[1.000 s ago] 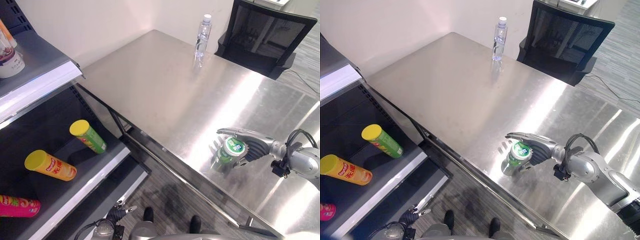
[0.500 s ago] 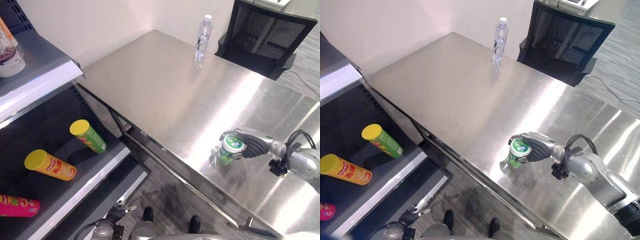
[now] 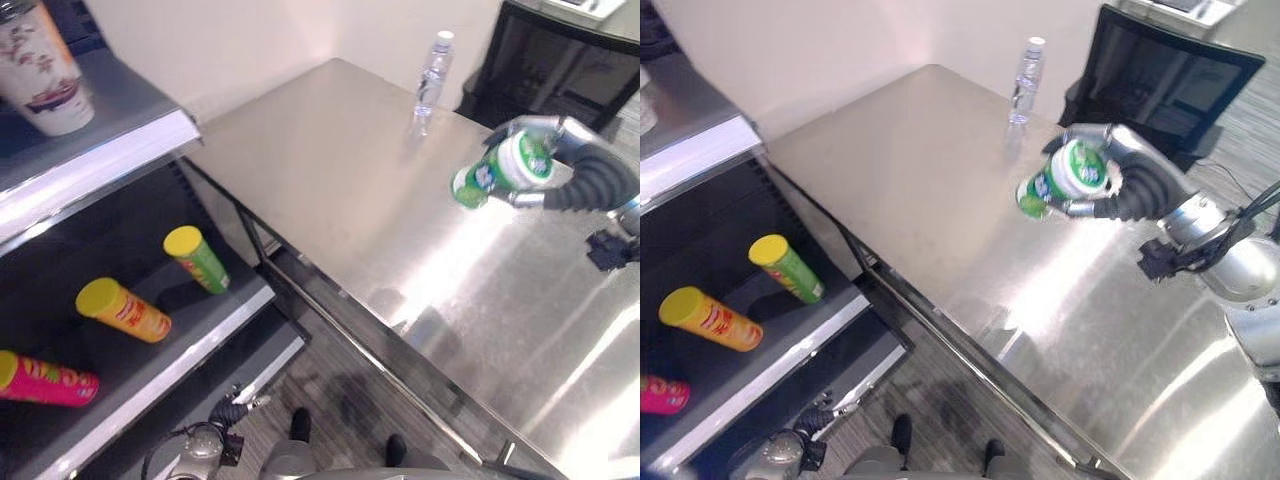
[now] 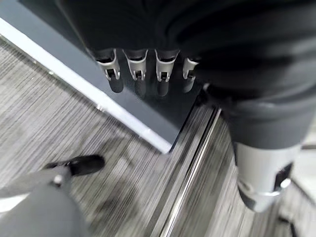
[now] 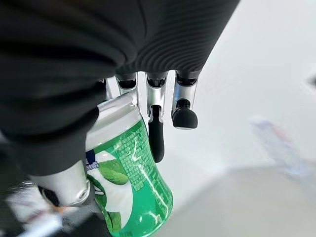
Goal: Put the goods on the table back onto the shelves and tidy them up.
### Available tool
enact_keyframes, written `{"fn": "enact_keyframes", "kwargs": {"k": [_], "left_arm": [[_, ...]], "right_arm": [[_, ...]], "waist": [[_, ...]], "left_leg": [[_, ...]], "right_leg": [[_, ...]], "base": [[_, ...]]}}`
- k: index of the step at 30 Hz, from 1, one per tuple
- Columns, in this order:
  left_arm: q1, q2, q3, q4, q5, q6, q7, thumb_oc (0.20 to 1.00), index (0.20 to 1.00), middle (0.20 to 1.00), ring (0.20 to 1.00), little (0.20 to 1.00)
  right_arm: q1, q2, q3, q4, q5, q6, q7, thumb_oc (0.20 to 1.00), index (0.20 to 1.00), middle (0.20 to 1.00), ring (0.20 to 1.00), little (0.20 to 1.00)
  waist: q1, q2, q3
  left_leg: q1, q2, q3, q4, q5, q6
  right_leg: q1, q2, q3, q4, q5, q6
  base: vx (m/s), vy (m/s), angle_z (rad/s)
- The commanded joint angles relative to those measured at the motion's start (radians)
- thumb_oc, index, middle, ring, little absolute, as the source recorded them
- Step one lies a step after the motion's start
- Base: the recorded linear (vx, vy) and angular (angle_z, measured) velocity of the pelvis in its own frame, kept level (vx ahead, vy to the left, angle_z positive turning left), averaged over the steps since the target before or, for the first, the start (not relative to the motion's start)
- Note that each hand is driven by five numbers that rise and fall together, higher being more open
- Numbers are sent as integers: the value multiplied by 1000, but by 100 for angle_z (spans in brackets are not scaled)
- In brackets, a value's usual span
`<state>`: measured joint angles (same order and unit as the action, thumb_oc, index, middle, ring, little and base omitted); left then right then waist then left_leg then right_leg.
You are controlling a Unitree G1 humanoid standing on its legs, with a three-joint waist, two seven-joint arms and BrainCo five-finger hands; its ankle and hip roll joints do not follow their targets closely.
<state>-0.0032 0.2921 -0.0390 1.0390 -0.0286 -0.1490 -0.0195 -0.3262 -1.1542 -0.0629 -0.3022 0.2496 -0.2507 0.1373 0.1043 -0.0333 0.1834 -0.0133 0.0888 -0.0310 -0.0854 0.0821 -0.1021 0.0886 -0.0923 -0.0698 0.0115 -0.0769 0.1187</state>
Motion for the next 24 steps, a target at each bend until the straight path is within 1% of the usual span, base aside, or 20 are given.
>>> {"fn": "enact_keyframes", "kwargs": {"k": [1,2,3,5,7,8,9,10,11,13,14,15,16,17,18,19,20,21,22,24], "left_arm": [[-27,60,-51,-8,-45,-20,-2,1000,1000,1000,1000,1000],[-19,61,-56,-9,-43,-21,-8,1000,1000,1000,1000,1000],[-16,61,-58,-3,-41,-19,-7,1000,1000,1000,1000,1000],[-13,60,-55,10,-38,-15,-6,1000,1000,1000,1000,1000],[-16,55,-52,22,-31,-10,-5,1000,1000,1000,1000,1000],[-16,55,-52,22,-31,-10,-5,1000,1000,1000,1000,1000],[-14,52,-50,24,-27,-6,-3,1000,1000,1000,1000,1000],[-14,52,-50,24,-27,-6,-3,1000,1000,1000,1000,1000],[-16,48,-51,29,-24,-7,0,1000,1000,1000,1000,1000],[-20,42,-58,26,-16,-10,3,1000,1000,1000,1000,1000],[-20,42,-58,26,-16,-10,3,1000,1000,1000,1000,1000],[-23,40,-68,20,-1,-14,1,1000,1000,1000,1000,1000],[-26,40,-71,21,9,-14,-1,1000,1000,1000,1000,1000],[-25,40,-71,21,9,-14,-1,1000,1000,1000,1000,1000],[-26,40,-76,26,19,-15,-3,1000,1000,1000,1000,1000],[-27,43,-81,22,26,-16,-3,1000,1000,1000,1000,1000],[-27,45,-83,24,31,-17,-2,1000,1000,1000,1000,1000],[-27,47,-86,19,42,-24,2,1000,1000,1000,1000,1000],[-27,47,-86,19,42,-24,2,1000,1000,1000,1000,1000],[-24,42,-98,17,63,-29,-2,1000,1000,1000,1000,1000]], "right_arm": [[-83,-46,-17,-11,79,-52,-54,200,200,200,200,200],[-113,-78,-13,-16,89,-59,-54,200,200,200,200,200],[-128,-88,-13,-18,96,-67,-58,200,200,200,200,200],[-138,-103,-16,-16,105,-66,-62,200,200,200,200,200],[-139,-101,-16,-17,100,-65,-67,200,200,200,200,200],[-140,-101,-16,-17,100,-65,-67,200,200,200,200,200],[-141,-98,-19,-24,91,-66,-74,200,200,200,200,200],[-139,-97,-20,-25,90,-65,-74,200,200,200,200,200],[-141,-90,-29,-31,95,-71,-73,200,200,200,200,200],[-150,-87,-34,-35,109,-80,-75,200,200,200,200,200],[-151,-87,-33,-34,109,-80,-75,200,200,200,200,200],[-152,-98,-34,-33,118,-83,-72,200,200,200,200,200],[-150,-107,-38,-32,118,-86,-70,200,200,200,200,200],[-149,-107,-38,-32,118,-86,-70,200,200,200,200,200],[-144,-118,-42,-28,116,-86,-70,200,200,200,200,200],[-135,-130,-51,-29,122,-87,-64,200,200,200,200,200],[-132,-137,-55,-28,130,-88,-60,200,200,200,200,200],[-129,-148,-57,-23,153,-94,-47,200,200,200,200,200],[-131,-149,-56,-22,153,-94,-47,200,200,200,200,200],[-151,-164,-47,-12,177,-96,-36,200,200,200,200,200]], "waist": [[61,-10,-38],[66,-9,-32],[71,-10,-28],[65,-14,-20],[51,-18,-11],[51,-19,-11],[43,-17,-10],[41,-18,-10],[33,-21,-9],[19,-27,-11],[18,-27,-11],[-1,-32,-18],[-13,-34,-27],[-13,-33,-26],[-27,-35,-30],[-40,-33,-38],[-50,-30,-44],[-63,-23,-59],[-64,-23,-61],[-77,-7,-85]], "left_leg": [[11,135,100,13,14,-106],[-18,149,70,9,38,-122],[-37,156,62,7,49,-130],[-72,156,69,11,48,-130],[-88,158,144,38,25,-111],[-88,157,143,39,25,-111],[-85,166,202,87,16,-96],[-87,165,200,93,13,-96],[-76,167,209,152,2,-98],[-55,178,214,189,-13,-101],[-55,177,212,190,-14,-101],[-9,209,243,207,-34,-101],[11,227,262,207,-35,-101],[13,228,262,207,-36,-102],[42,248,284,213,-44,-105],[64,266,299,213,-34,-110],[85,277,309,214,-32,-117],[122,287,319,209,-26,-134],[119,286,318,207,-23,-133],[148,268,345,161,-61,-149]], "right_leg": [[-43,55,33,116,-138,64],[-24,89,13,111,-156,47],[-17,101,5,109,-165,40],[-11,118,-14,115,-178,28],[-13,121,-39,140,-194,16],[-13,121,-39,140,-194,16],[-24,116,-66,156,-184,7],[-24,115,-68,158,-187,7],[-33,94,-104,162,-167,7],[-40,67,-141,152,-150,9],[-39,67,-142,152,-150,9],[-44,41,-179,144,-145,12],[-53,31,-195,139,-136,12],[-51,32,-196,140,-138,12],[-53,19,-210,141,-137,16],[-62,8,-225,139,-125,18],[-65,-1,-234,137,-121,21],[-75,-22,-260,124,-96,29],[-77,-22,-261,121,-92,28],[-85,-51,-291,97,-49,52]], "base": [[-156,-441,101],[-173,-318,75],[-186,-296,79],[-168,-171,78],[-165,-100,93],[-236,-41,60],[-170,-12,46],[-325,3,61],[-212,28,64],[-203,42,55],[-194,72,45],[-198,91,47],[-194,90,48],[-126,92,61],[-111,107,65],[-148,168,82],[-174,267,77],[-124,212,84],[-145,323,145],[-122,330,144]]}}
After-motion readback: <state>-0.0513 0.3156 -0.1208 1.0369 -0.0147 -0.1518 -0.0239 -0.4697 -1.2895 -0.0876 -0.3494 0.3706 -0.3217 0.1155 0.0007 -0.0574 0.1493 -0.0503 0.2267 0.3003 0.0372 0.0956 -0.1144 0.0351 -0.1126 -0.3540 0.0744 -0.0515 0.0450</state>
